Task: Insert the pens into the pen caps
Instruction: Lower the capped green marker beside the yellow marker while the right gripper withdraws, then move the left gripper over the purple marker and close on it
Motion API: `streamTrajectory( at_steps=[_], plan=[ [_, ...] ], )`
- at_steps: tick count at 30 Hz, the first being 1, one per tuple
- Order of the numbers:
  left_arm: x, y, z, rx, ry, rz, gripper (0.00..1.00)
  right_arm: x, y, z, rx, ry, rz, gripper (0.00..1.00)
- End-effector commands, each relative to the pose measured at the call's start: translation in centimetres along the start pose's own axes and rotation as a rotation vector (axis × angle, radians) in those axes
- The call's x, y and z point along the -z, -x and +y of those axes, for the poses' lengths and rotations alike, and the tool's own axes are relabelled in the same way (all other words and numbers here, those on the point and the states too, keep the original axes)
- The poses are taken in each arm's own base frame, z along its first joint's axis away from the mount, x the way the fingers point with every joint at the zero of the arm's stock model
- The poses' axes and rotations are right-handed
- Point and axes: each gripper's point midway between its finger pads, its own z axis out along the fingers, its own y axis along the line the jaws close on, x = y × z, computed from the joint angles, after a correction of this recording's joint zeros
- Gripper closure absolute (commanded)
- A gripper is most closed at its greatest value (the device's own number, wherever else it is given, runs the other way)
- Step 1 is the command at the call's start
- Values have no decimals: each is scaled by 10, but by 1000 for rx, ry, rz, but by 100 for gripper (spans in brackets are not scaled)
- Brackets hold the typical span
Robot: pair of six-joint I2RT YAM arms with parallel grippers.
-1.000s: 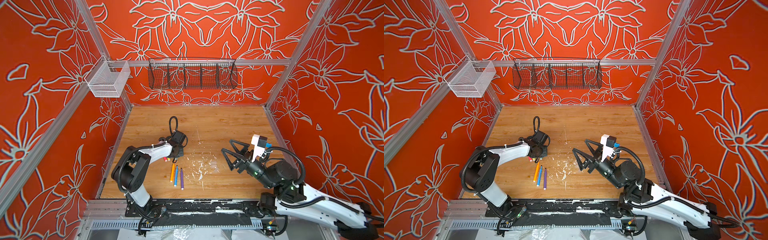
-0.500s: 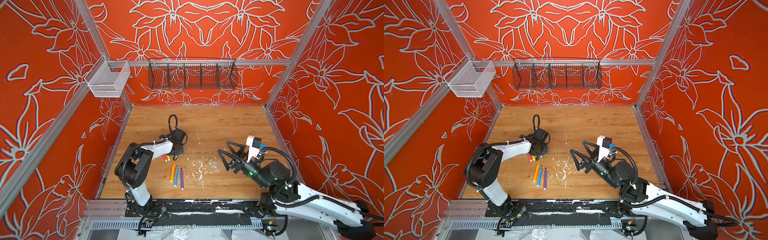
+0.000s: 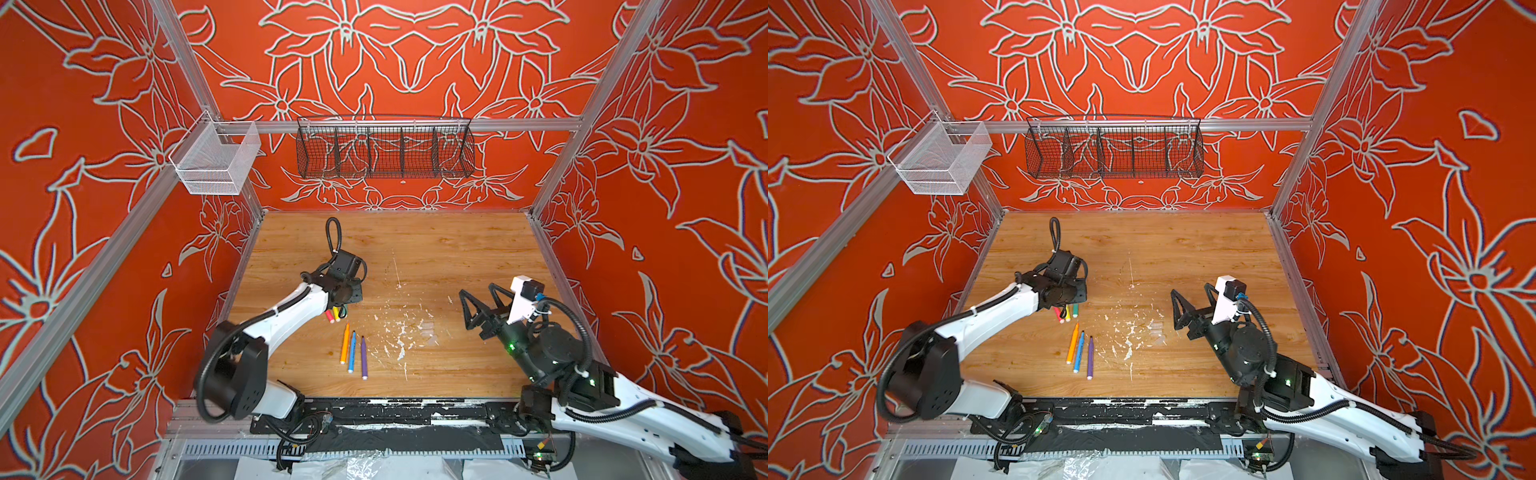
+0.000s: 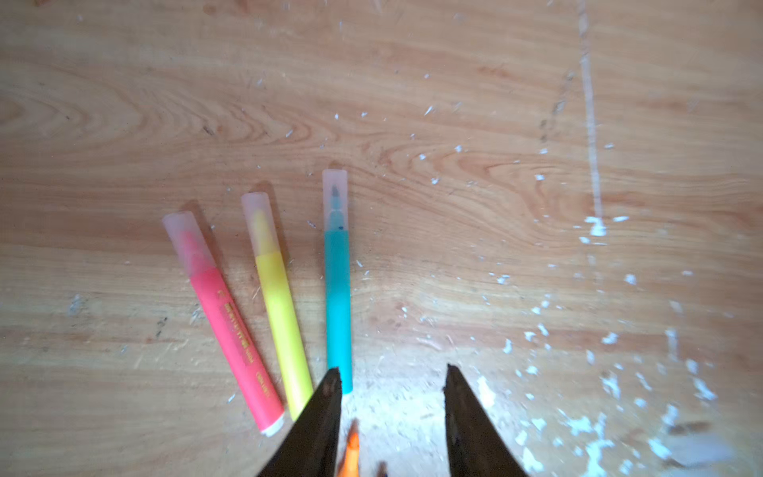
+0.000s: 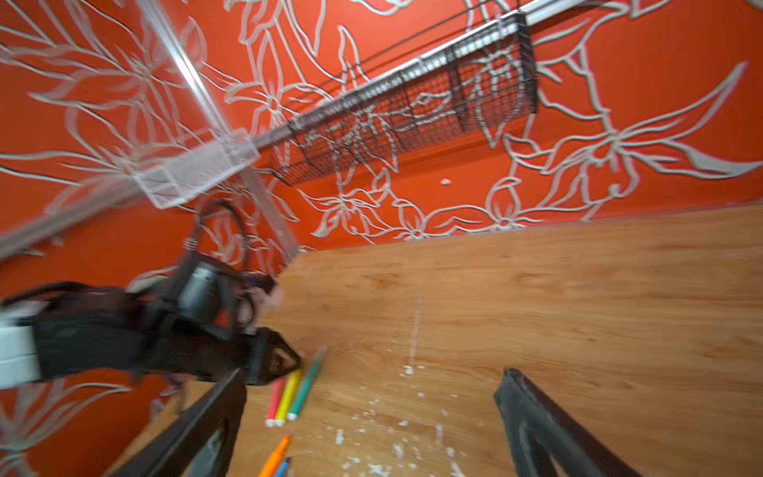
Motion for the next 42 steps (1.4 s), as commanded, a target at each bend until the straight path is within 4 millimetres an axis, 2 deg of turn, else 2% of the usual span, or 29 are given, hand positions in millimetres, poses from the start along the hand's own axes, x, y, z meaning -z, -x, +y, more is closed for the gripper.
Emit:
streamTrajectory(
  at_steps=[1,6,8,10,12,13,14,16,19,24,33,42],
  plan=[
    [37,-20,-3,-20,-79,7,60,-5,-6,-41,197,-264,1,2],
    [85,-55,-9,-4,-193,-7,60,-16,-22,-76,278,-407,17,3],
    [104,-61,-19,-16,-257,-34,61,-20,-34,-94,299,-449,25,3],
    [121,-68,-23,-20,-282,-45,61,-19,-49,-118,317,-525,14,3],
    [125,-81,-25,-34,-291,-31,61,-14,-66,-145,315,-615,16,3],
    [125,-88,-26,-41,-284,-12,62,-10,-73,-158,291,-662,16,3],
    [123,-95,-26,-49,-272,10,63,-7,-77,-162,269,-670,29,3],
    [117,-113,-28,-77,-228,62,65,-6,-77,-158,254,-619,49,4],
    [105,-140,-34,-115,-182,110,66,-7,-84,-163,240,-610,10,2],
    [85,-172,-49,-160,-163,148,67,-16,-90,-160,254,-599,52,2],
    [65,-184,-38,-117,-79,157,68,-36,-96,-158,313,-644,120,4],
    [43,-215,-5,-29,-31,212,70,-43,-102,-153,329,-625,163,7]
  ],
)
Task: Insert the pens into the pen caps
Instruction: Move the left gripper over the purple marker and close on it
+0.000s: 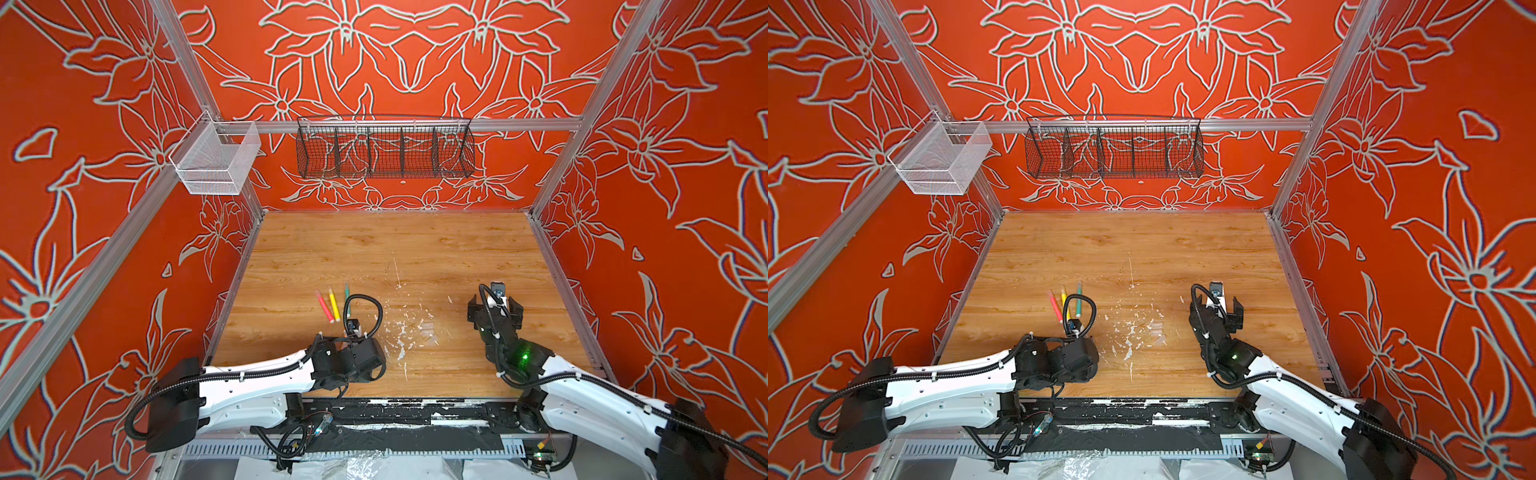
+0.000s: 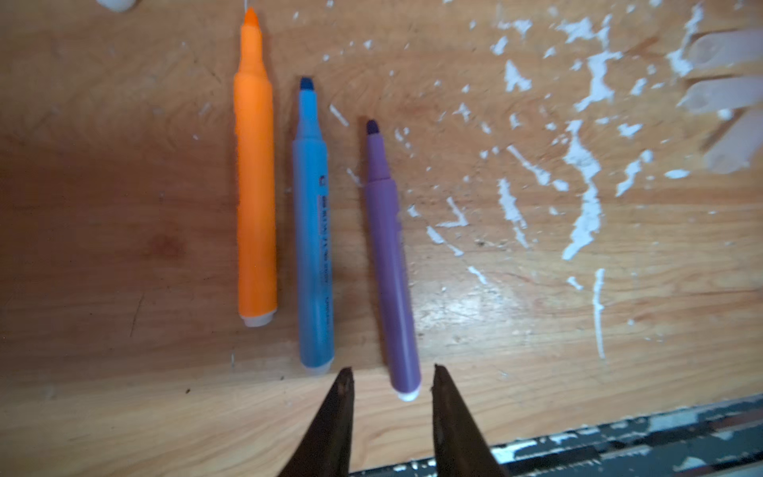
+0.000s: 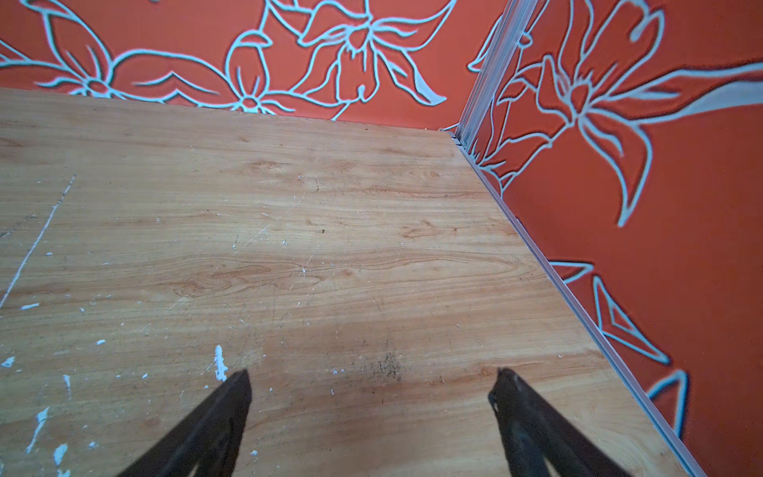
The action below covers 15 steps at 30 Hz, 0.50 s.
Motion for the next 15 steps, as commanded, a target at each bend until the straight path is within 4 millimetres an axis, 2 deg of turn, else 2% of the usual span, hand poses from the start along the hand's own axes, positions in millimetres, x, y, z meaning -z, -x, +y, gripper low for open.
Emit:
streamTrajectory(
  at_steps=[1,3,8,15],
  plan=[
    [-3,-3,6,71,5,-8,70,1,11,2,-40,15,-14,7],
    [-7,-6,6,79,-3,-5,70,2,11,1,-46,18,-17,7],
    [-9,-5,-10,53,-51,2,71,5,10,-1,-64,39,-27,7],
    [-14,-1,-10,45,8,-7,71,11,9,-7,-94,53,-46,7]
  ],
)
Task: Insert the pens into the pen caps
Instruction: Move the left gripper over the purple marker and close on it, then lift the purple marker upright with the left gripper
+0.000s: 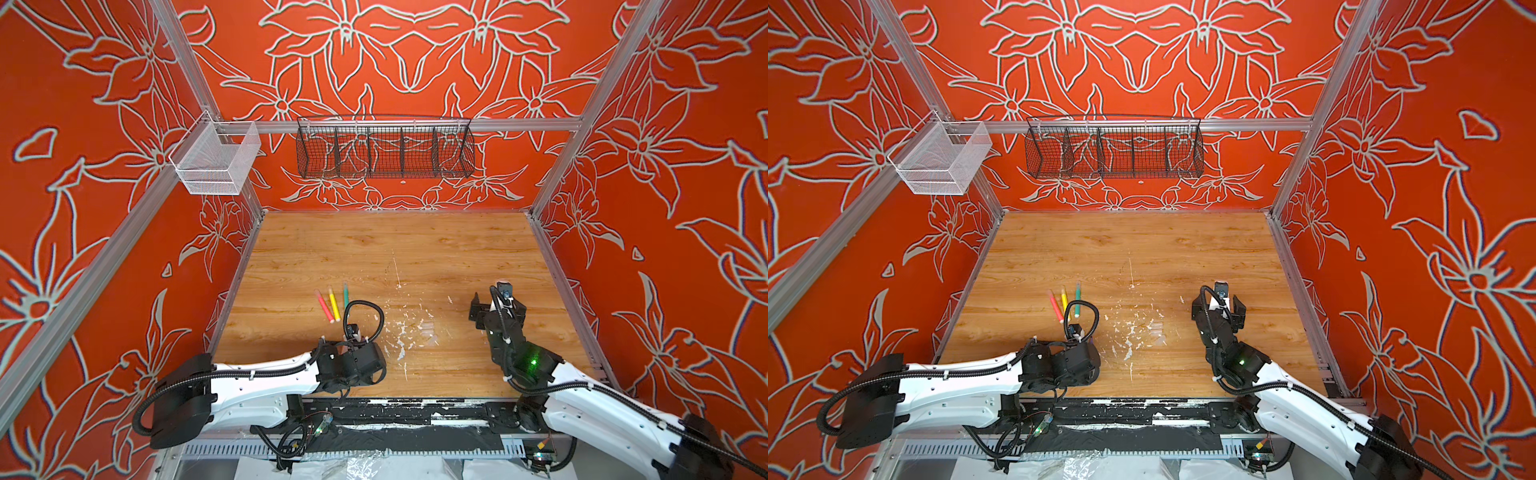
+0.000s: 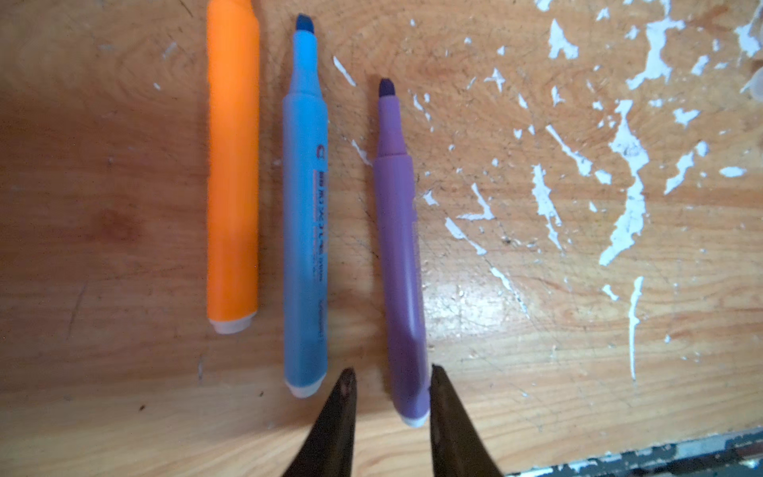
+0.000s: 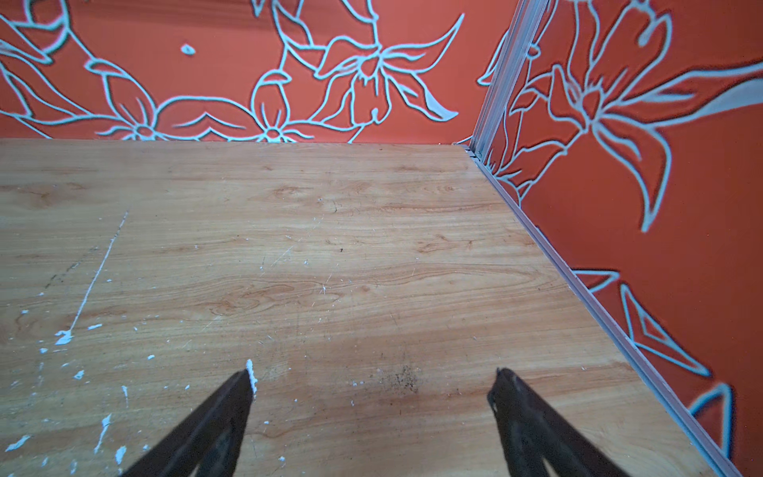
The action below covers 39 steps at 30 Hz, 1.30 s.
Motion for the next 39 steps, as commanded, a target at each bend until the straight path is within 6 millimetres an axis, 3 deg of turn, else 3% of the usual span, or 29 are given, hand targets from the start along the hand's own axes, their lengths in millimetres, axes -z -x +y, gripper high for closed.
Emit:
streamTrajectory(
  at_steps=[1,10,17,33,39],
  plan=[
    [1,7,-2,10,34,-26,71,1,-6,-6,-10,-4,4,7],
    [-8,10,-5,-25,151,-7,71,2,-6,-5,-16,9,4,7],
    [-8,10,14,-13,288,-9,71,0,-8,-2,-3,9,16,7],
    [-32,1,3,-25,191,60,72,0,-8,-1,0,12,20,7],
    [-34,0,7,-33,228,75,74,0,-8,0,1,16,21,7]
  ],
)
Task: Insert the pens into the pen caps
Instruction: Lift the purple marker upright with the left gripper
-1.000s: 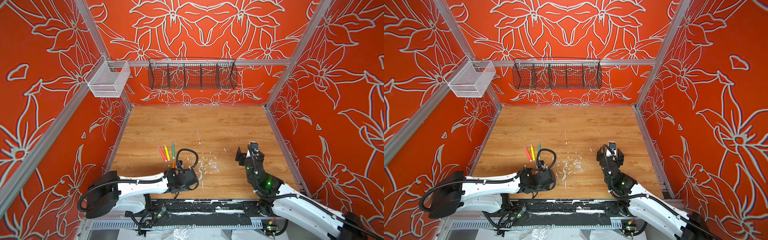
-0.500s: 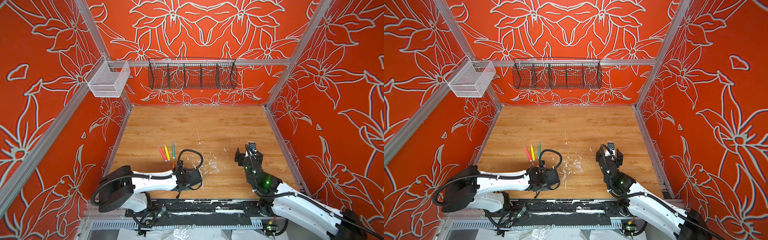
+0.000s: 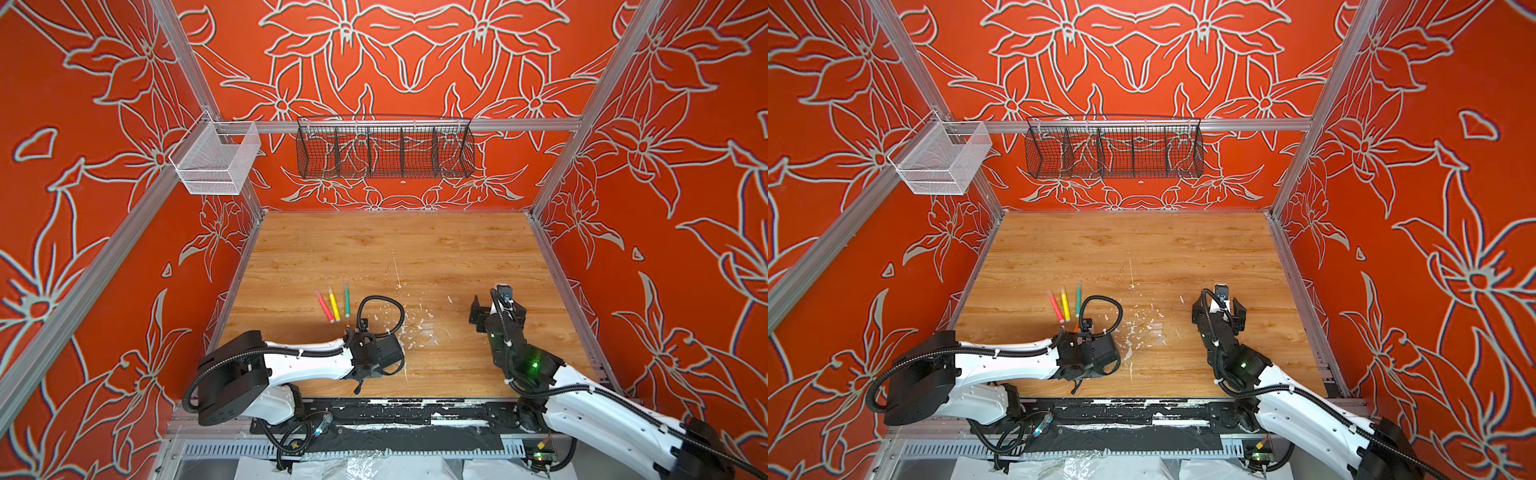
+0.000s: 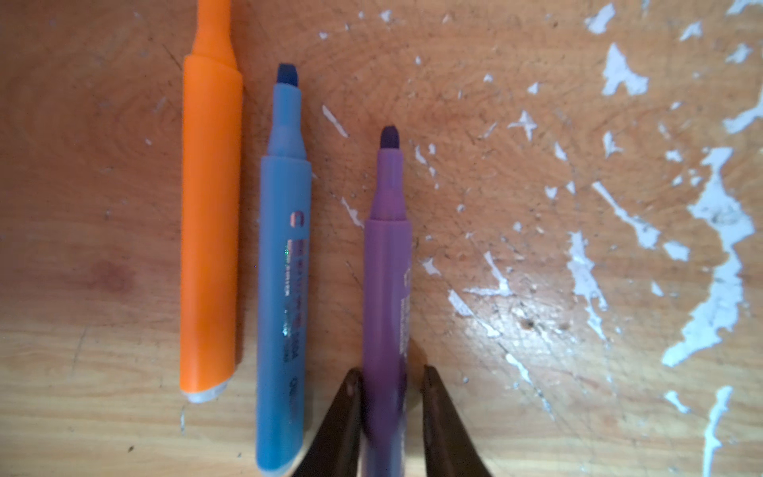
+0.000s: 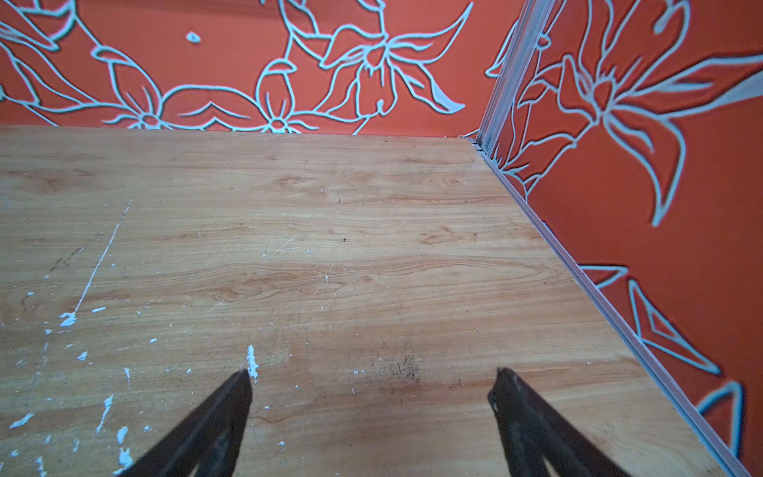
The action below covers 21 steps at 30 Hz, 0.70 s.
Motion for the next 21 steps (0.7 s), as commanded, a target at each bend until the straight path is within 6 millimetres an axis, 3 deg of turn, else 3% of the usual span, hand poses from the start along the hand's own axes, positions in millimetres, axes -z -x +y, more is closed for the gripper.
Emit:
streamTrajectory(
  at_steps=[1,15,21],
  plan=[
    [-12,-12,12,-22,58,58,74,-1,1,0,-13,0,4,7],
    [-21,-14,19,-21,123,84,80,-1,1,0,-12,1,5,7],
    [-20,-12,16,-27,115,84,89,-1,1,1,-10,3,8,7]
  ],
)
